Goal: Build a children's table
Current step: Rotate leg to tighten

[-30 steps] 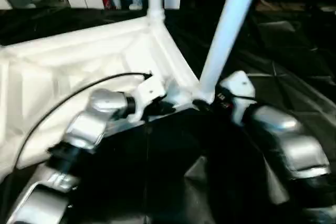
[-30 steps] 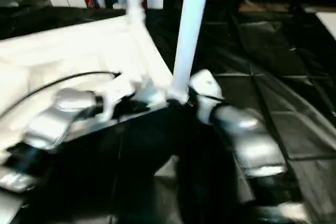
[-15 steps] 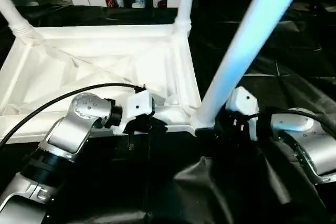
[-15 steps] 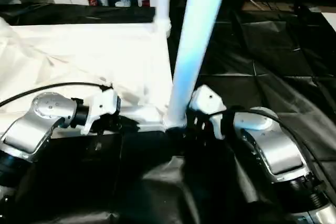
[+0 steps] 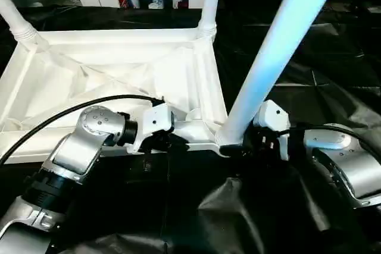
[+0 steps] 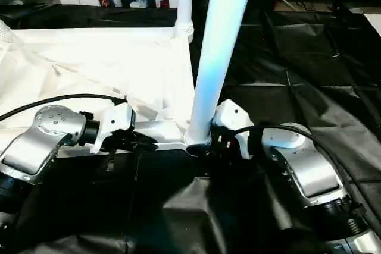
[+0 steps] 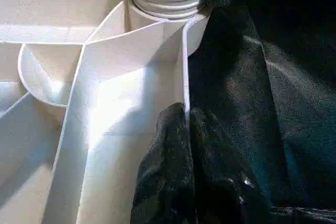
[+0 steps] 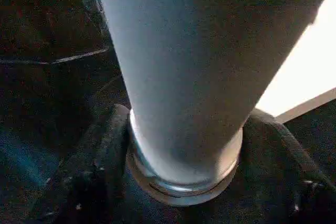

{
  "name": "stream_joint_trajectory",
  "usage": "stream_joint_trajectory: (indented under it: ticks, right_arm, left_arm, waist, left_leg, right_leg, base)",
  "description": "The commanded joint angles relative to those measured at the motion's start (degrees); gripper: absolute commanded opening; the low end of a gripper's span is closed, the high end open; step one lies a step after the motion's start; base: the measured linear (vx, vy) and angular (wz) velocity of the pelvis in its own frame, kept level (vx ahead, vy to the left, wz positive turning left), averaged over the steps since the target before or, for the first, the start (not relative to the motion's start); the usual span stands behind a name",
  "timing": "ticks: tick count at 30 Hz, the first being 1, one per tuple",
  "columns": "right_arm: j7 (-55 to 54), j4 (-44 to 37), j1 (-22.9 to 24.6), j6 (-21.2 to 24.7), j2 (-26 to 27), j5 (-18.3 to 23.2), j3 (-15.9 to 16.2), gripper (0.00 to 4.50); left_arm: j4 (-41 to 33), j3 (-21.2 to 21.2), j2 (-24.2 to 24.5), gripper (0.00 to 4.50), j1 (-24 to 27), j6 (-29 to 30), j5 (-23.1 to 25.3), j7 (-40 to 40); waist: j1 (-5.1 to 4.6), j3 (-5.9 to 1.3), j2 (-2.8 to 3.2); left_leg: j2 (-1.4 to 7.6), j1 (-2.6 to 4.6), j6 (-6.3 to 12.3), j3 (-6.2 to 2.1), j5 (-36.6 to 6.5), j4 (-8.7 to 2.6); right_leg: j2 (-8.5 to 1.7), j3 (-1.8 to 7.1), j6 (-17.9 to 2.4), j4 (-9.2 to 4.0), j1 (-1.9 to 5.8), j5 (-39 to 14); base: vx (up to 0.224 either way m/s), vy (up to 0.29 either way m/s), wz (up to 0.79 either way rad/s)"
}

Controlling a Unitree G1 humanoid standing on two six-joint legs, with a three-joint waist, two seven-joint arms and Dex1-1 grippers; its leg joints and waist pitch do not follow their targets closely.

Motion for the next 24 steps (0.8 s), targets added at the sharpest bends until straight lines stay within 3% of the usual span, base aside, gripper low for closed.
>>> stream_joint_trajectory:
  ticks: [1,11,12,15,16,19,20,22,24]
  right_arm:
    - [0.5,0.4,-0.2,-0.8,-0.2,-0.9,0.8,2.79]
    - [-1.1,0.4,1.0,0.4,1.5,0.3,0.4,2.68]
    - [-5.9,2.6,1.2,2.2,4.8,0.1,-0.8,2.68]
    - [-10.8,4.7,1.1,3.2,7.9,-0.7,-1.9,2.67]
    - [-16.2,6.6,0.7,4.6,11.2,-1.1,-3.5,2.67]
    - [-34.2,10.2,-0.6,7.8,22.9,-2.9,-7.6,2.67]
    - [-36.5,10.5,-0.9,7.8,24.8,-3.3,-7.6,2.67]
    - [-41.3,11.6,-2.0,7.9,29.0,-4.8,-6.8,2.67]
    - [-46.2,13.0,-2.5,8.1,32.5,-6.6,-6.4,2.67]
  left_arm:
    - [-0.3,-2.1,0.6,0.00,1.3,0.3,0.4,-1.8]
    - [0.3,-1.8,0.2,0.00,1.5,1.0,-0.2,-0.9]
    - [1.4,-1.7,-1.0,0.00,1.2,2.3,0.5,1.3]
    - [2.8,-1.6,-2.3,0.00,0.7,3.2,1.5,3.9]
    - [4.3,-1.6,-3.6,0.00,0.0,3.5,2.5,6.4]
    - [8.3,-1.7,-8.9,0.00,-2.2,5.5,4.5,13.6]
    - [9.0,-1.9,-10.0,0.00,-2.7,6.0,4.8,14.8]
    - [11.2,-2.3,-13.1,0.00,-4.1,7.5,5.5,17.9]
    - [13.7,-2.4,-16.3,0.00,-5.6,8.5,6.3,21.4]
  waist:
    - [0.13,-4.89,0.00]
    - [0.06,-4.69,-0.17]
    - [0.03,-4.68,-0.14]
    - [-0.27,-4.36,-0.20]
    - [-0.48,-4.04,-0.22]
    - [-0.62,-3.92,-0.20]
    - [-0.74,-3.97,-0.34]
    - [-0.79,-3.84,-0.16]
    - [-0.81,-3.83,-0.14]
  left_leg:
    - [3.33,0.78,7.39,-1.33,-2.1,-2.55]
    - [3.30,0.77,7.33,-1.30,-2.5,-2.54]
    - [3.27,0.75,7.19,-1.32,-2.7,-2.54]
    - [3.14,0.69,5.42,-1.47,-5.5,-2.74]
    - [3.06,0.83,3.61,-1.51,-8.0,-2.88]
    - [2.77,0.79,0.54,-2.01,-10.4,-3.33]
    - [2.71,0.84,-0.45,-2.27,-11.2,-3.60]
    - [2.77,1.38,-0.84,-2.11,-12.8,-3.58]
    - [2.81,1.33,-0.95,-2.13,-13.7,-3.75]
  right_leg:
    - [-5.28,3.00,-16.6,-2.47,4.08,-1.1]
    - [-5.26,3.01,-16.3,-2.57,3.97,-2.5]
    - [-5.30,2.99,-16.2,-2.62,3.93,-3.2]
    - [-5.39,2.90,-15.4,-3.37,3.80,-9.3]
    - [-5.42,2.94,-13.6,-4.05,3.41,-15.8]
    - [-5.54,2.76,-10.3,-4.72,3.18,-24.5]
    - [-5.49,2.56,-8.9,-4.89,3.11,-26.9]
    - [-5.54,2.85,-7.9,-5.33,2.53,-28.2]
    - [-5.54,2.86,-7.4,-5.44,2.55,-28.4]
  base:
    - [0.000,0.000,0.00]
    - [0.000,0.000,0.00]
    - [0.000,0.000,0.00]
    - [0.000,0.000,0.00]
    - [0.000,0.000,0.00]
    - [-0.034,-0.003,-0.03]
    - [-0.056,0.002,-0.09]
    - [0.000,0.000,0.00]
    - [0.000,0.000,0.00]
